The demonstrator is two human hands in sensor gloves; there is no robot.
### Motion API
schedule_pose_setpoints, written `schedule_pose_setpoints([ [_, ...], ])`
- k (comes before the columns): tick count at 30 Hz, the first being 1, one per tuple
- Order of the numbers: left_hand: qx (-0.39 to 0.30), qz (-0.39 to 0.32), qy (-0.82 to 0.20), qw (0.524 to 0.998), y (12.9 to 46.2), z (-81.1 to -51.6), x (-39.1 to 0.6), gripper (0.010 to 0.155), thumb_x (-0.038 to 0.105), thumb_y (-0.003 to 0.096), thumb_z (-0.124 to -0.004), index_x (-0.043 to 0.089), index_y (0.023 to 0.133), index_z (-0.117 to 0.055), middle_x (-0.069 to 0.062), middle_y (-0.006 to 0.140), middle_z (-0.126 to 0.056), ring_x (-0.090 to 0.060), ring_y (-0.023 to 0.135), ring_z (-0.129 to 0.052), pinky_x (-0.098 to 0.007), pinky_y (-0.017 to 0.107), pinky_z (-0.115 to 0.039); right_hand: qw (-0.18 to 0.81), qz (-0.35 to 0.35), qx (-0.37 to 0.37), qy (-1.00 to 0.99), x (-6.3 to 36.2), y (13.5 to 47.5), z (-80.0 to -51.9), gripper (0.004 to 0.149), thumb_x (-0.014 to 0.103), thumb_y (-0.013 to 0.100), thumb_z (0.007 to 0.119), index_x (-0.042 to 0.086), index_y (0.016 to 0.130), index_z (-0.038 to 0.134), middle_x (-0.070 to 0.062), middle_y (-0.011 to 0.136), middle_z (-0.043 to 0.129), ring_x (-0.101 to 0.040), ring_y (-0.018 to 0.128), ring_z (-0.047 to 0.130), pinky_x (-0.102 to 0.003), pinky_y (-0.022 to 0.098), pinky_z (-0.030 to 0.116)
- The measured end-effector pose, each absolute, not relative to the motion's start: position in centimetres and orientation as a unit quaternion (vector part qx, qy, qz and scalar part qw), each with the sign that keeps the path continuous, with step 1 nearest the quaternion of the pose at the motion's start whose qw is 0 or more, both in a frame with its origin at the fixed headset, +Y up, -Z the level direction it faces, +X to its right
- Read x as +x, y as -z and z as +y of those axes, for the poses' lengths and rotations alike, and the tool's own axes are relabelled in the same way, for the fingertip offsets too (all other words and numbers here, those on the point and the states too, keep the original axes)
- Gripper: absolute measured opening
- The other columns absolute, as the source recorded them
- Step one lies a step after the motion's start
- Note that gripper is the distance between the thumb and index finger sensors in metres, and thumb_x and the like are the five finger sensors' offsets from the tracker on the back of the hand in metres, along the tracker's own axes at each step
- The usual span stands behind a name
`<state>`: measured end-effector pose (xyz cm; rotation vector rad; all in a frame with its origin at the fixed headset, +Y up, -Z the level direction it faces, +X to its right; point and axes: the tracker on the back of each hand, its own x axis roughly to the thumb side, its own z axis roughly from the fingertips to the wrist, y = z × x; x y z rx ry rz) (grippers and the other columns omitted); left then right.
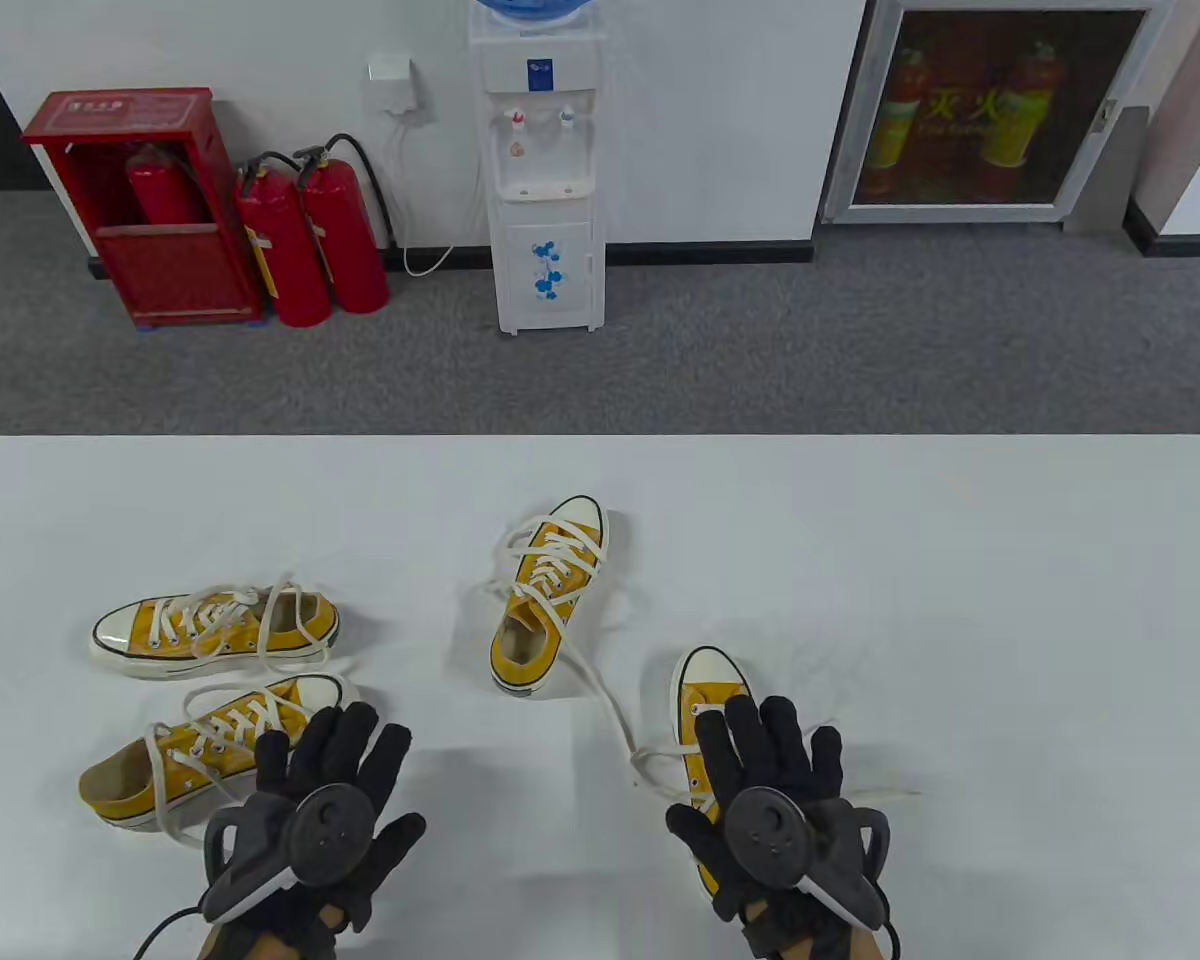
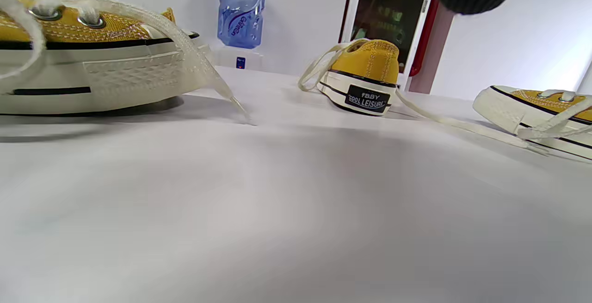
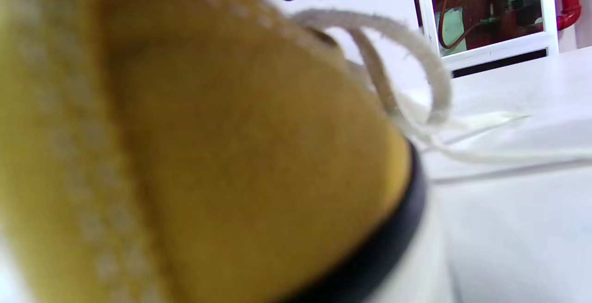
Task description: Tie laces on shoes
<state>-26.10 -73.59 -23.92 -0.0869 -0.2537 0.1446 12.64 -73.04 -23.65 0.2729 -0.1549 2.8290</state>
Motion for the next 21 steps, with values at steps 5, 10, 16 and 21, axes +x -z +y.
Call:
schedule_pose_setpoints([
  [5, -0.043, -0.126, -0.073, 0.988, 23.9, -73.6, -26.1, 0.083, 0.064, 0.0489, -0.065, 0.030, 0.117, -0.032, -0.010, 0.126, -0.018, -0.047, 0.117, -0.021, -0.080, 0.071, -0.010, 0.150, -0.055, 0.093, -0.983, 12.7, 23.7, -73.1, 0.087, 0.068, 0.040, 0.067, 0.026, 0.112, 0.041, -0.002, 0.119, 0.024, -0.042, 0.112, 0.023, -0.073, 0.071, 0.015],
  [10, -0.047, -0.127, -0.073, 0.988, 23.9, -73.6, -26.0, 0.083, 0.064, 0.0488, -0.065, 0.031, 0.117, -0.032, -0.011, 0.126, -0.018, -0.047, 0.117, -0.021, -0.080, 0.071, -0.010, 0.155, -0.060, 0.089, -0.982, 12.9, 23.7, -73.0, 0.086, 0.067, 0.040, 0.067, 0.026, 0.112, 0.042, -0.002, 0.119, 0.025, -0.042, 0.112, 0.025, -0.073, 0.071, 0.016],
  [16, -0.047, -0.127, -0.074, 0.988, 23.9, -73.6, -26.0, 0.083, 0.064, 0.0489, -0.065, 0.030, 0.117, -0.032, -0.011, 0.126, -0.018, -0.047, 0.117, -0.021, -0.080, 0.071, -0.011, 0.168, -0.068, 0.084, -0.980, 13.4, 23.7, -73.0, 0.086, 0.067, 0.040, 0.067, 0.025, 0.111, 0.044, -0.003, 0.119, 0.027, -0.042, 0.112, 0.028, -0.073, 0.071, 0.018],
  [21, -0.049, -0.126, -0.078, 0.988, 23.9, -73.6, -26.0, 0.082, 0.064, 0.0490, -0.065, 0.030, 0.117, -0.032, -0.011, 0.126, -0.018, -0.047, 0.117, -0.022, -0.080, 0.071, -0.011, 0.190, -0.072, 0.064, -0.977, 14.4, 23.9, -73.0, 0.084, 0.066, 0.041, 0.068, 0.024, 0.111, 0.046, -0.004, 0.119, 0.030, -0.042, 0.112, 0.033, -0.073, 0.071, 0.020],
])
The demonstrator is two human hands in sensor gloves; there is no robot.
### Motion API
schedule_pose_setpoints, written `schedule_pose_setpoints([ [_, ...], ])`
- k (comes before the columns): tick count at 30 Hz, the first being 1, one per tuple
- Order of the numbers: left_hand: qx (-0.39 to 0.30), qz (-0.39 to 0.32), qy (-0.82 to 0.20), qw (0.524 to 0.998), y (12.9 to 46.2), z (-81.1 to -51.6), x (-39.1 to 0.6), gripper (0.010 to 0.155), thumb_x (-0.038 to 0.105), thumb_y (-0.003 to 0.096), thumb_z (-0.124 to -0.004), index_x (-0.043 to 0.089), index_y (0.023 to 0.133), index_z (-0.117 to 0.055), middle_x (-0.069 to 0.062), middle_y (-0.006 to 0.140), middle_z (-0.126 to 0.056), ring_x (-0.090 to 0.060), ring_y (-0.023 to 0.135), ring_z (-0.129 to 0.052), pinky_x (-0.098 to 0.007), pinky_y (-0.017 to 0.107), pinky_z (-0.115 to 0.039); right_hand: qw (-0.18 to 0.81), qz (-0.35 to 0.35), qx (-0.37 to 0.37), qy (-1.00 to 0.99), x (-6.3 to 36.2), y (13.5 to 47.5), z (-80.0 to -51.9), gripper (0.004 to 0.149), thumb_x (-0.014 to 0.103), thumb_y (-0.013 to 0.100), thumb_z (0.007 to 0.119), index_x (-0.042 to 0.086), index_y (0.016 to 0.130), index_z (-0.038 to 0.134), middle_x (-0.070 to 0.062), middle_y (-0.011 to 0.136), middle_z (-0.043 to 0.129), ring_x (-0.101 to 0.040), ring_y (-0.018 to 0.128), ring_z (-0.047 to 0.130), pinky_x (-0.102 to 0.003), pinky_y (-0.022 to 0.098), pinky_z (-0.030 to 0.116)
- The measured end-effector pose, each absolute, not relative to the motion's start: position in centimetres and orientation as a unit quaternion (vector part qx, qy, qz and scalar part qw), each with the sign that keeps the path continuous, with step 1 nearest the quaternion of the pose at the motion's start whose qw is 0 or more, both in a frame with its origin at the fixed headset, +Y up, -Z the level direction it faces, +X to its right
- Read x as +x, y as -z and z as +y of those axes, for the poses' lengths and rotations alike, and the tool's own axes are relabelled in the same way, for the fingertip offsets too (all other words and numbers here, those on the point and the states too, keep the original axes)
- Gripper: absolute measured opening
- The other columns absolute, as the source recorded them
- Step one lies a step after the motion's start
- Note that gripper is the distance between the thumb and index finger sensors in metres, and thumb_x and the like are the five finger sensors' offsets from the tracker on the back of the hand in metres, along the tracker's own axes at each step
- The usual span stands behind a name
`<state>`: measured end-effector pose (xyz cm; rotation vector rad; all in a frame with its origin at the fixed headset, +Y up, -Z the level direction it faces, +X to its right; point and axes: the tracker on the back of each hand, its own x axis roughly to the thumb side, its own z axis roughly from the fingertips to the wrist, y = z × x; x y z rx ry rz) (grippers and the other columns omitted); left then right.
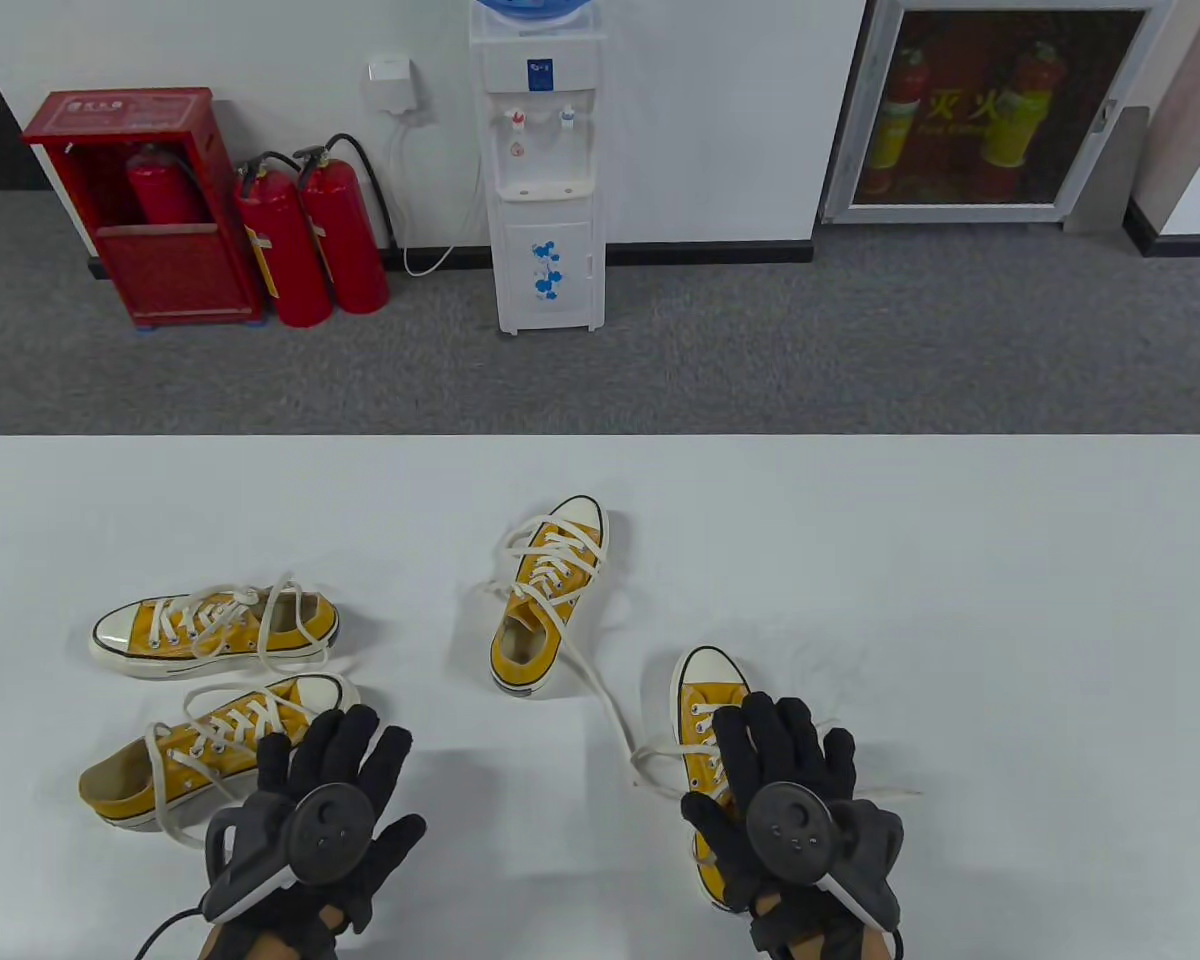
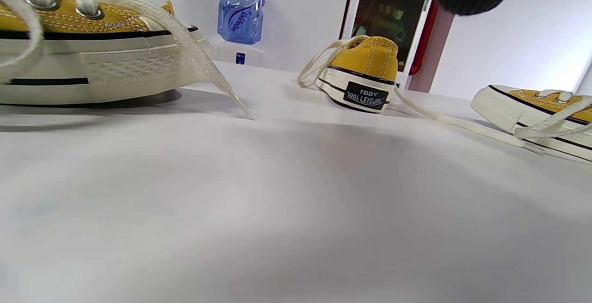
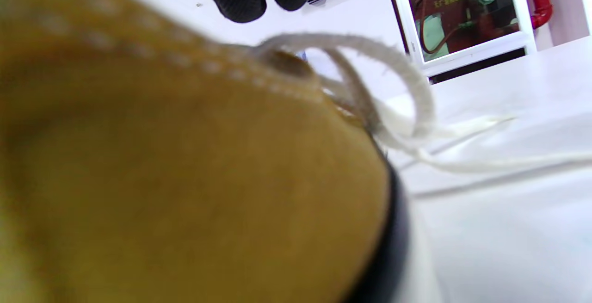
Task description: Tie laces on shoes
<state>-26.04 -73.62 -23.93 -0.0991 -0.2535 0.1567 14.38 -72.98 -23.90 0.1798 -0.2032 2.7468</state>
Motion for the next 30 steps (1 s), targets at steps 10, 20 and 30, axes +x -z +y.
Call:
schedule_pose_setpoints([
  [10, -0.049, -0.126, -0.084, 0.987, 23.9, -73.6, -26.1, 0.081, 0.064, 0.0490, -0.065, 0.030, 0.116, -0.034, -0.011, 0.126, -0.019, -0.048, 0.117, -0.023, -0.080, 0.071, -0.012, 0.238, -0.072, -0.004, -0.969, 17.4, 24.4, -73.3, 0.078, 0.061, 0.043, 0.073, 0.025, 0.109, 0.052, -0.006, 0.117, 0.042, -0.040, 0.104, 0.058, -0.073, 0.073, 0.028],
  [20, -0.055, -0.123, -0.089, 0.987, 24.0, -73.7, -26.2, 0.081, 0.063, 0.0492, -0.065, 0.030, 0.116, -0.035, -0.014, 0.126, -0.020, -0.047, 0.117, -0.024, -0.080, 0.071, -0.012, 0.249, -0.031, -0.023, -0.968, 18.5, 25.0, -74.4, 0.079, 0.063, 0.040, 0.078, 0.020, 0.105, 0.065, -0.009, 0.108, 0.061, -0.033, 0.088, 0.079, -0.071, 0.072, 0.039],
  [30, -0.061, -0.122, -0.095, 0.986, 24.0, -73.7, -26.3, 0.081, 0.063, 0.0492, -0.065, 0.030, 0.116, -0.035, -0.014, 0.126, -0.020, -0.048, 0.117, -0.024, -0.080, 0.071, -0.012, 0.232, 0.049, 0.008, -0.971, 17.8, 25.4, -75.2, 0.080, 0.063, 0.038, 0.082, 0.019, 0.104, 0.067, -0.008, 0.104, 0.068, -0.029, 0.079, 0.086, -0.068, 0.072, 0.046],
])
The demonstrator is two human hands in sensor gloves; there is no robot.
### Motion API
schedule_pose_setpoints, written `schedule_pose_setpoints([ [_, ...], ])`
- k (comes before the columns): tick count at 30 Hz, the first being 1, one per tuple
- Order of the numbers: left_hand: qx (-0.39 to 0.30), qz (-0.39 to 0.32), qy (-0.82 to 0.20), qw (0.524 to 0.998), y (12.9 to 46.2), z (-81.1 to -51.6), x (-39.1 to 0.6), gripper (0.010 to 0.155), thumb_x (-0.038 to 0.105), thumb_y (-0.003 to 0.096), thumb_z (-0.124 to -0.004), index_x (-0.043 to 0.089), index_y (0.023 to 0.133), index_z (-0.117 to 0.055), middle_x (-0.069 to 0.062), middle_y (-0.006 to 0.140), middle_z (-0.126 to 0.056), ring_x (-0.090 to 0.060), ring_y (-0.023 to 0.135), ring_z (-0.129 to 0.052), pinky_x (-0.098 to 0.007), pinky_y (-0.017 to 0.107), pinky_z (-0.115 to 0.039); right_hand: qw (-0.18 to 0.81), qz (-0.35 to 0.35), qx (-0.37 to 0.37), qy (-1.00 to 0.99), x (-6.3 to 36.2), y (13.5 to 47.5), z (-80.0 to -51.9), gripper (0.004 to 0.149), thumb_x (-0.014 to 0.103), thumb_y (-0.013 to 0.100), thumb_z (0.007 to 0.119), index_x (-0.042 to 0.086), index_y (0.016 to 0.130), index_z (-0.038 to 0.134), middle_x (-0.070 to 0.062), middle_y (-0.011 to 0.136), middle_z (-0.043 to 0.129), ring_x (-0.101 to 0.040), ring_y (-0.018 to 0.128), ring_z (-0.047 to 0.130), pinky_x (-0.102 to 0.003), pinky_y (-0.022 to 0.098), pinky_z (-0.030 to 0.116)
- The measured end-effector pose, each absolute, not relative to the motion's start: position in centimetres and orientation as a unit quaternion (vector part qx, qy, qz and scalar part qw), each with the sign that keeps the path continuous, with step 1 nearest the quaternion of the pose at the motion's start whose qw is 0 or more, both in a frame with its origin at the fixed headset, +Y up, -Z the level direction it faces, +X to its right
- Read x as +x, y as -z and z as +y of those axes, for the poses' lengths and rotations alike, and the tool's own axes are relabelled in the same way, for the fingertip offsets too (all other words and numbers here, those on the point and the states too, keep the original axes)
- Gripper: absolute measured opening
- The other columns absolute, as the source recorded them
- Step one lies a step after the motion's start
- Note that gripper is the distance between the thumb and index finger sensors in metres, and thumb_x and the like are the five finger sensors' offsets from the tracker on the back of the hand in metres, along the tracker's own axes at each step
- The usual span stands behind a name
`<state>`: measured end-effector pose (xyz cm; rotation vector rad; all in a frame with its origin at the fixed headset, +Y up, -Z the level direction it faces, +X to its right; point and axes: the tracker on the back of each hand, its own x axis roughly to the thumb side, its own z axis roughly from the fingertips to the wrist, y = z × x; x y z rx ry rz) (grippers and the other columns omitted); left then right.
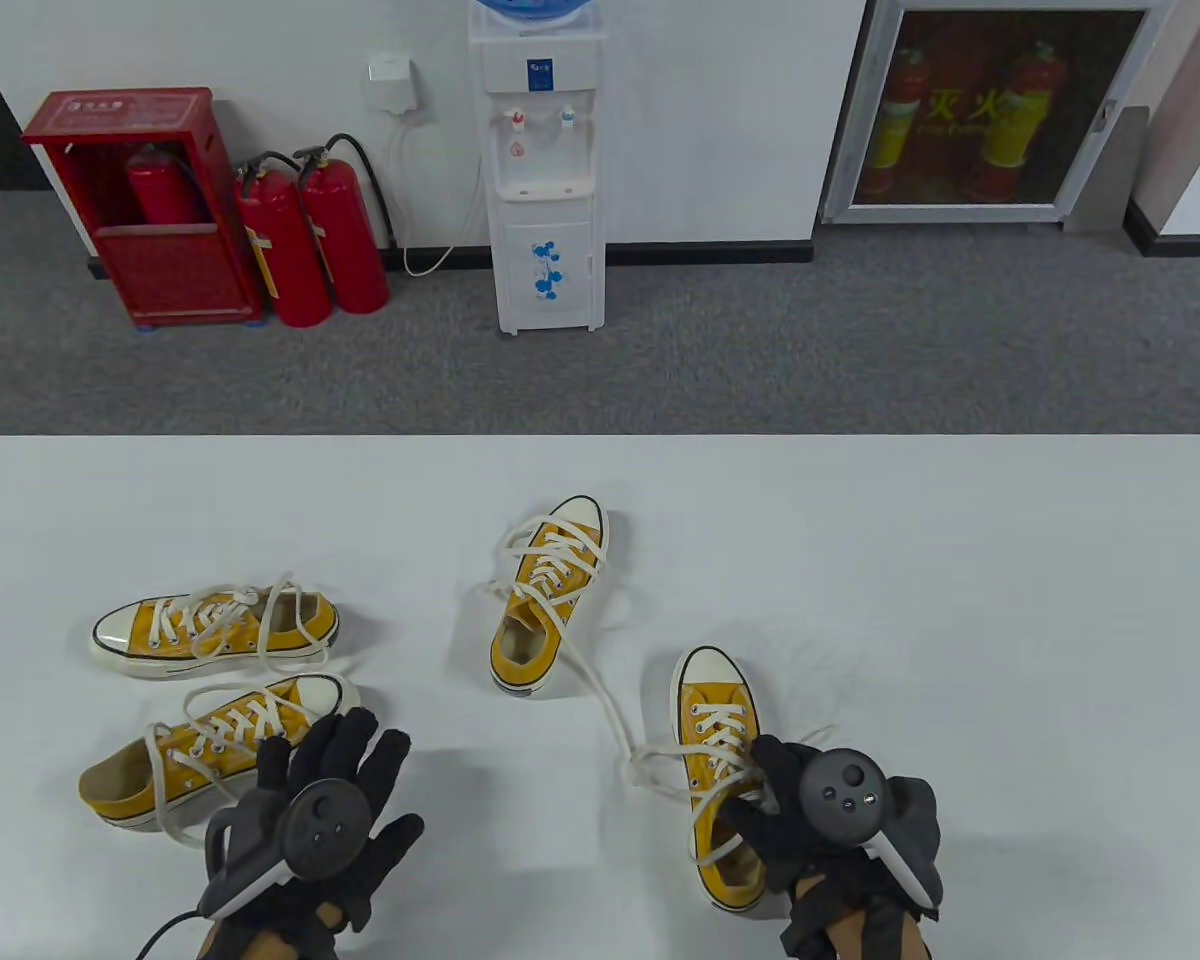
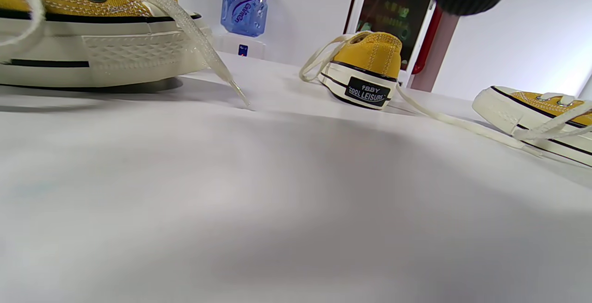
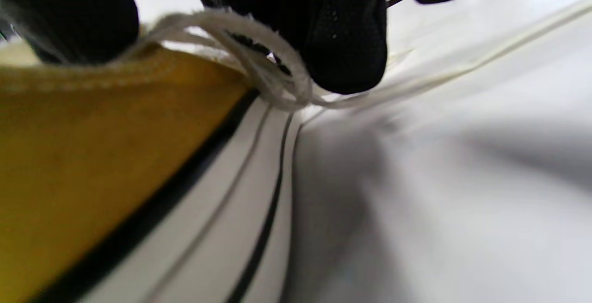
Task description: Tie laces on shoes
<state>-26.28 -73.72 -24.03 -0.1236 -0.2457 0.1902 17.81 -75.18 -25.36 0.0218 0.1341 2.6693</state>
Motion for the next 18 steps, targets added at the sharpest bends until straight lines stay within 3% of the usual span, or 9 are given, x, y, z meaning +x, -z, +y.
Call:
schedule_pose_setpoints([
  [10, -0.069, -0.124, -0.097, 0.985, 24.1, -73.8, -26.2, 0.080, 0.063, 0.0493, -0.065, 0.030, 0.116, -0.037, -0.014, 0.126, -0.024, -0.048, 0.117, -0.025, -0.080, 0.071, -0.012, 0.192, 0.056, 0.011, -0.980, 16.9, 25.5, -75.4, 0.079, 0.056, 0.037, 0.089, 0.018, 0.102, 0.065, -0.009, 0.098, 0.073, -0.026, 0.070, 0.092, -0.064, 0.069, 0.056],
  [18, -0.071, -0.126, -0.097, 0.985, 24.1, -73.8, -26.2, 0.079, 0.063, 0.0493, -0.065, 0.030, 0.116, -0.038, -0.014, 0.126, -0.024, -0.048, 0.117, -0.025, -0.080, 0.071, -0.013, 0.118, 0.014, -0.001, -0.993, 15.3, 25.3, -75.0, 0.069, 0.047, 0.040, 0.089, 0.016, 0.098, 0.070, -0.009, 0.085, 0.086, -0.017, 0.049, 0.100, -0.057, 0.062, 0.071],
])
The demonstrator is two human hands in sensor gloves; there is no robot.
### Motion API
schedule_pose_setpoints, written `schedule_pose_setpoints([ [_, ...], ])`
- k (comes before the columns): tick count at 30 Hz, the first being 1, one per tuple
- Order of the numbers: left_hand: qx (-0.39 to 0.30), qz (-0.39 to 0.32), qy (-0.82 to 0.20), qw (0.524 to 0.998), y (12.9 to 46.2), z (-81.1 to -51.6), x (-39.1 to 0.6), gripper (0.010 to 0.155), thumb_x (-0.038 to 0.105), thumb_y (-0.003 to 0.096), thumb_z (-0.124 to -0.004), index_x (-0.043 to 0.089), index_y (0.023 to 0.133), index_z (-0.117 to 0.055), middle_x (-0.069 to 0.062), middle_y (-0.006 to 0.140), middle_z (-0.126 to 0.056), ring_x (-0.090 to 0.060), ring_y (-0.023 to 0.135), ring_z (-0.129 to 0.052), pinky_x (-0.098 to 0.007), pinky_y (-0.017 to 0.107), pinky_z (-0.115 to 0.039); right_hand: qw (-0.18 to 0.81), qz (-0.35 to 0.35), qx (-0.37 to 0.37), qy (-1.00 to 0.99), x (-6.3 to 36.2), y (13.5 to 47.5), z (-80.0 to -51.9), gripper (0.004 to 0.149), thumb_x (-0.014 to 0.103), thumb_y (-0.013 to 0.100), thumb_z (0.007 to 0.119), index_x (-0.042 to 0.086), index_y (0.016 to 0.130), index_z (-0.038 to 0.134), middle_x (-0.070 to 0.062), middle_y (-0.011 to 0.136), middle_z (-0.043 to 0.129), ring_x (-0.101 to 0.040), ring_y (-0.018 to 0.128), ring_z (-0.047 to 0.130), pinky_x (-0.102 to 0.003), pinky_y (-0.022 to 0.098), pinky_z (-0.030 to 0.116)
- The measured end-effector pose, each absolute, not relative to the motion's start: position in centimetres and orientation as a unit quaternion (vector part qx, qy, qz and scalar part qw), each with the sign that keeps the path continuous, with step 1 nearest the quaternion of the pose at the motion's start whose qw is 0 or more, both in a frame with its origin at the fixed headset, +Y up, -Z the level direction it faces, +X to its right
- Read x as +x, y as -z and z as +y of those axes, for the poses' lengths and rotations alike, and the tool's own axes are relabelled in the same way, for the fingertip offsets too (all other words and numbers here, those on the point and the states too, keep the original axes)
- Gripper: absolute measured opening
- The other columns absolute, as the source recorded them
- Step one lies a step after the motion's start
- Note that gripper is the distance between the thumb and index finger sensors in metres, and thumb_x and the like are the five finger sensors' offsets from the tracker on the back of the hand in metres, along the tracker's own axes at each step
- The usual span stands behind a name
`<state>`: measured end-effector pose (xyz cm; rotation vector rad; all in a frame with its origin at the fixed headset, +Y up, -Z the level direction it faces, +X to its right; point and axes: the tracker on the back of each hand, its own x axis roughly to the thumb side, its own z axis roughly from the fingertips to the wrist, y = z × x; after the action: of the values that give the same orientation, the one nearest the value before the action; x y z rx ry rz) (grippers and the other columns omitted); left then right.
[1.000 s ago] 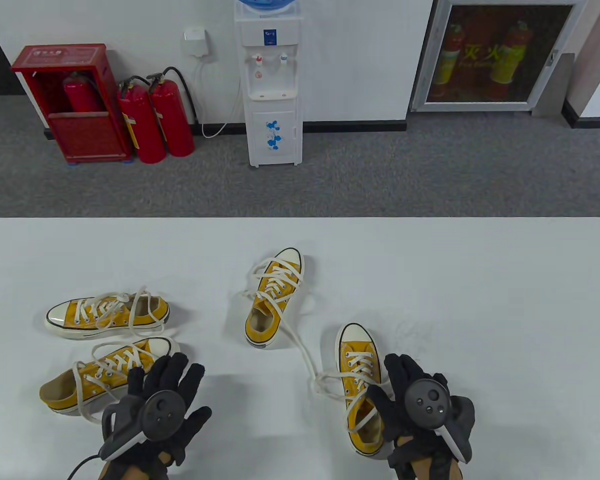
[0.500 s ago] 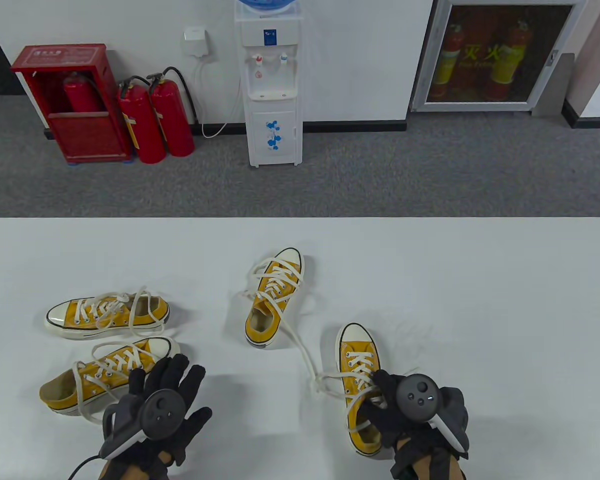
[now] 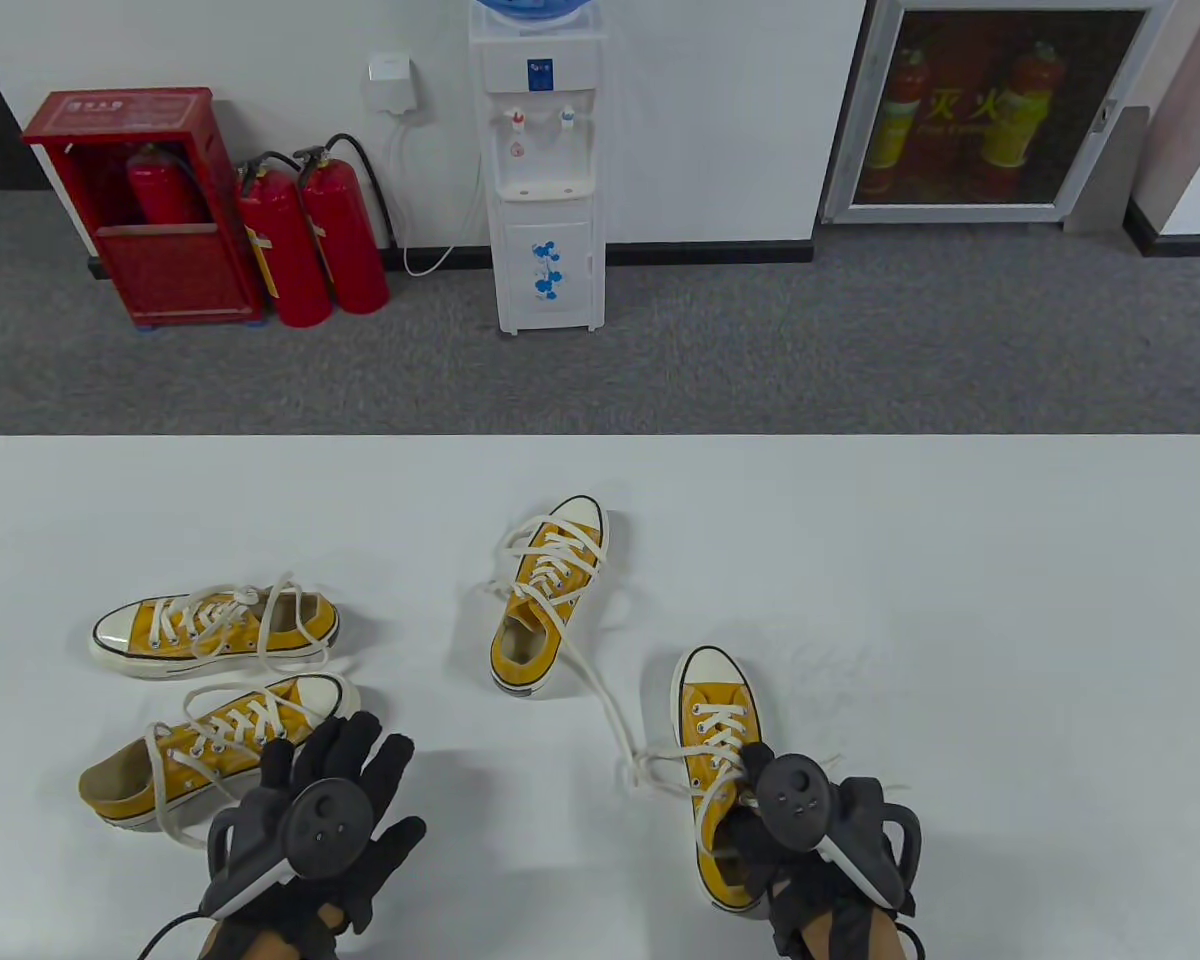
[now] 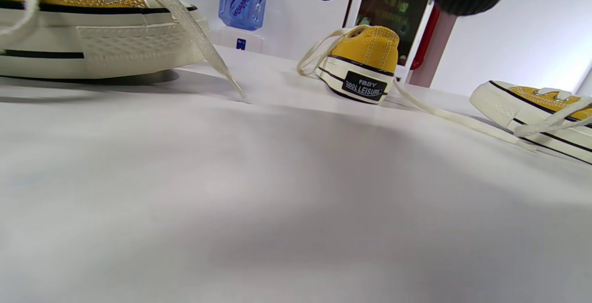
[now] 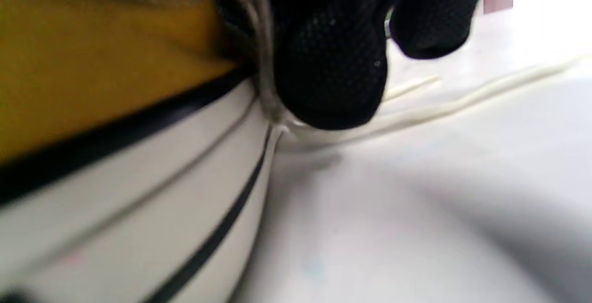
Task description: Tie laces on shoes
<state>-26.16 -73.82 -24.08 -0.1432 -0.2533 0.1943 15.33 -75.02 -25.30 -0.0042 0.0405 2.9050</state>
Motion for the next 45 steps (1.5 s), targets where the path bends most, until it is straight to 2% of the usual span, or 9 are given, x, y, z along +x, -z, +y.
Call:
schedule_pose_setpoints([
  [8, -0.073, -0.125, -0.101, 0.984, 24.1, -73.9, -26.2, 0.079, 0.063, 0.0493, -0.065, 0.030, 0.116, -0.038, -0.014, 0.126, -0.024, -0.048, 0.117, -0.025, -0.080, 0.071, -0.013, 0.099, -0.030, -0.016, -0.994, 14.9, 25.2, -74.9, 0.060, 0.041, 0.040, 0.090, 0.015, 0.092, 0.079, -0.006, 0.062, 0.098, -0.007, 0.023, 0.102, -0.048, 0.049, 0.084],
  [13, -0.071, -0.127, -0.103, 0.984, 24.1, -73.8, -26.2, 0.080, 0.063, 0.0493, -0.065, 0.030, 0.116, -0.037, -0.014, 0.126, -0.021, -0.048, 0.117, -0.025, -0.080, 0.071, -0.013, 0.124, -0.044, -0.033, -0.991, 15.1, 25.3, -74.5, 0.057, 0.040, 0.041, 0.090, 0.014, 0.090, 0.082, -0.006, 0.057, 0.100, -0.005, 0.018, 0.101, -0.046, 0.044, 0.087],
  [18, -0.061, -0.119, -0.115, 0.984, 24.2, -73.6, -26.7, 0.080, 0.063, 0.0493, -0.065, 0.030, 0.116, -0.036, -0.014, 0.126, -0.020, -0.048, 0.117, -0.025, -0.080, 0.071, -0.013, 0.146, -0.052, -0.060, -0.986, 14.5, 25.6, -72.9, 0.056, 0.040, 0.041, 0.090, 0.013, 0.090, 0.083, -0.006, 0.056, 0.101, -0.004, 0.016, 0.101, -0.044, 0.043, 0.088],
  [27, -0.068, -0.120, -0.117, 0.984, 24.3, -73.8, -26.7, 0.080, 0.063, 0.0493, -0.065, 0.030, 0.116, -0.036, -0.014, 0.126, -0.020, -0.047, 0.117, -0.025, -0.080, 0.071, -0.013, 0.164, -0.101, -0.047, -0.980, 11.0, 25.2, -69.8, 0.056, 0.041, 0.041, 0.090, 0.013, 0.089, 0.085, -0.006, 0.054, 0.102, -0.003, 0.015, 0.101, -0.043, 0.042, 0.089],
  [38, -0.059, -0.117, -0.136, 0.982, 24.2, -73.4, -27.1, 0.080, 0.063, 0.0493, -0.065, 0.030, 0.116, -0.035, -0.014, 0.126, -0.020, -0.048, 0.117, -0.025, -0.080, 0.071, -0.013, 0.210, -0.138, 0.046, -0.967, 3.4, 24.6, -68.4, 0.056, 0.041, 0.041, 0.091, 0.013, 0.089, 0.084, -0.006, 0.055, 0.102, -0.004, 0.015, 0.101, -0.044, 0.042, 0.088],
  [45, -0.043, -0.111, -0.157, 0.980, 24.1, -72.8, -27.9, 0.080, 0.063, 0.0492, -0.066, 0.029, 0.116, -0.036, -0.014, 0.125, -0.024, -0.048, 0.116, -0.026, -0.080, 0.071, -0.014, 0.208, -0.129, 0.097, -0.965, -1.3, 25.2, -68.8, 0.056, 0.041, 0.041, 0.091, 0.013, 0.090, 0.084, -0.007, 0.056, 0.101, -0.005, 0.016, 0.101, -0.044, 0.043, 0.087],
])
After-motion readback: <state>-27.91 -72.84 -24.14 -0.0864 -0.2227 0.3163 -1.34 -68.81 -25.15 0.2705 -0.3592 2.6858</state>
